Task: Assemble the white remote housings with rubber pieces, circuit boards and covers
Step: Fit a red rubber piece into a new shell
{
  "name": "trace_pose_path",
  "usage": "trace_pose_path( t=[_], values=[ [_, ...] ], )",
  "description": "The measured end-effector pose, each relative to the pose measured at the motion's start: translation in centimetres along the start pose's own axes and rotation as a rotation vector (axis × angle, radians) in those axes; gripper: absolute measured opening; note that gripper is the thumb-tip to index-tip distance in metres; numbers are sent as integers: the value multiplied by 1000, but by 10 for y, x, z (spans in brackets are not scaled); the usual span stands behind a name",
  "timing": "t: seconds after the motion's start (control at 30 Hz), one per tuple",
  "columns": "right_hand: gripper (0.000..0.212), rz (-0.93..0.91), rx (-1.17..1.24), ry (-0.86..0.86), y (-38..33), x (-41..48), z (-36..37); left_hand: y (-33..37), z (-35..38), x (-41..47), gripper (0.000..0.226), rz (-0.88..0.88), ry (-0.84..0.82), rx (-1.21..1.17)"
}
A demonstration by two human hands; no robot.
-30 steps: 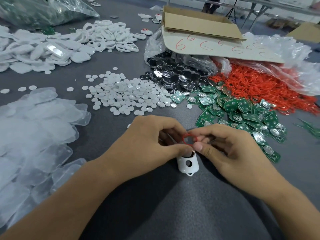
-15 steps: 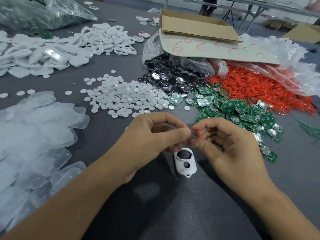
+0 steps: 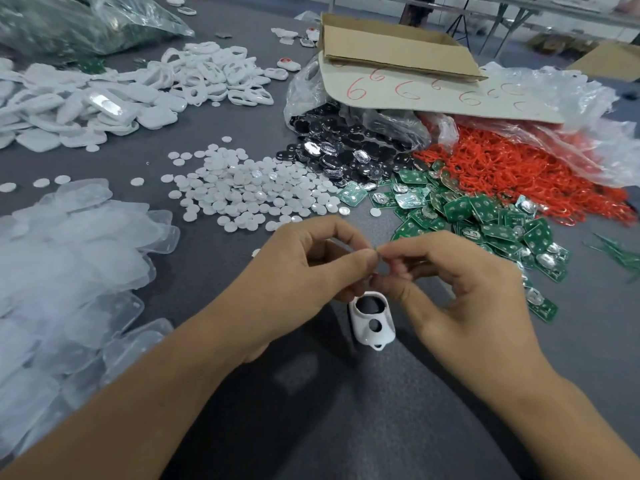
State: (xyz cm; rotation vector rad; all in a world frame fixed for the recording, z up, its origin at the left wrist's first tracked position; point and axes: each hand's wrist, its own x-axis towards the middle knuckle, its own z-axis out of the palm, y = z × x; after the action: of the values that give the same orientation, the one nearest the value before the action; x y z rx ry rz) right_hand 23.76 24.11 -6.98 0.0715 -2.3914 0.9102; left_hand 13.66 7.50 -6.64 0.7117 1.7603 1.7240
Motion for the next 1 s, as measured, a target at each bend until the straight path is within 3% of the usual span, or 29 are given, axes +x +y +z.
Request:
trace_pose_path(
  t=[0.07, 0.17, 0.27, 0.6, 0.8, 1.0],
  values=[
    [24, 75, 32, -50, 2, -1, -4, 0, -7, 0, 24, 41, -26, 197],
    [28, 194, 113, -172, 4, -1, -13, 0, -16, -3, 69, 87, -76, 550],
    [25, 267, 167, -307, 1, 0, -17, -1, -14, -4, 88, 91, -169, 699],
    [13, 386, 266, -354, -8, 2, -14, 1, -10, -6, 85, 89, -156, 658],
    [25, 483, 382, -359, -8, 5, -11, 1, -10, -5, 81, 93, -157, 636],
    [23, 601, 375, -563, -2, 28, -15, 0, -8, -3, 75, 60, -138, 609]
  ],
)
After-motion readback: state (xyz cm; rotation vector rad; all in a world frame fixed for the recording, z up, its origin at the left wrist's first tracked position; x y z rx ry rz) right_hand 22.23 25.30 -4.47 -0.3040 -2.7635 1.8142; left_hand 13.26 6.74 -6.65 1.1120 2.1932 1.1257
